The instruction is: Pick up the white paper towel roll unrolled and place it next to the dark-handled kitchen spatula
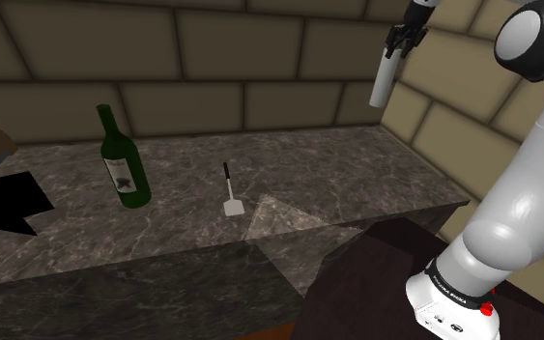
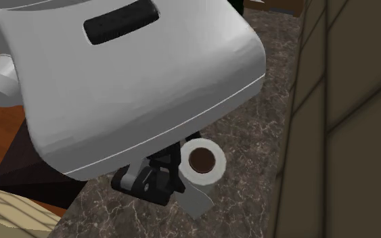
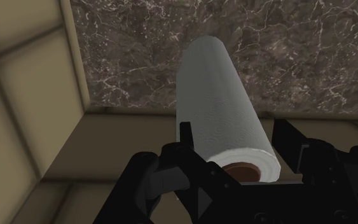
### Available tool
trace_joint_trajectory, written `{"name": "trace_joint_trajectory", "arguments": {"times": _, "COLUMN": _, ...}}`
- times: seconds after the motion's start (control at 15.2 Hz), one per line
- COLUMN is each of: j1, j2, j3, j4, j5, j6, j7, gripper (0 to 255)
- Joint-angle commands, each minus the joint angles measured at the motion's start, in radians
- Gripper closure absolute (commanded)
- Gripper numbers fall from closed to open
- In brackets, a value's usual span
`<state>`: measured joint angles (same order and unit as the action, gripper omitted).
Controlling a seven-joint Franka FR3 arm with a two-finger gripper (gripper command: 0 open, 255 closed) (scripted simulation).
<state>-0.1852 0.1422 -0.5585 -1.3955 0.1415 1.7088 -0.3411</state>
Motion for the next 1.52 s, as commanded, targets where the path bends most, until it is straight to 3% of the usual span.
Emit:
{"name": "trace_joint_trajectory", "arguments": {"times": 0.0, "j1": -0.003, "j2": 0.006, "j3": -0.001, "j4": 0.035, "j5": 0.003, "j6": -0.03, "j7": 0.001, "gripper": 255}}
{"name": "trace_joint_trajectory", "arguments": {"times": 0.46, "j1": -0.034, "j2": 0.064, "j3": -0.008, "j4": 0.202, "j5": 0.04, "j6": -0.148, "j7": -0.008, "gripper": 255}}
{"name": "trace_joint_trajectory", "arguments": {"times": 0.86, "j1": 0.109, "j2": -0.133, "j3": 0.061, "j4": -0.025, "j5": -0.103, "j6": -0.08, "j7": 0.166, "gripper": 255}}
{"name": "trace_joint_trajectory", "arguments": {"times": 1.45, "j1": 0.218, "j2": -0.314, "j3": 0.214, "j4": -0.219, "j5": -0.218, "j6": -0.054, "j7": 0.424, "gripper": 255}}
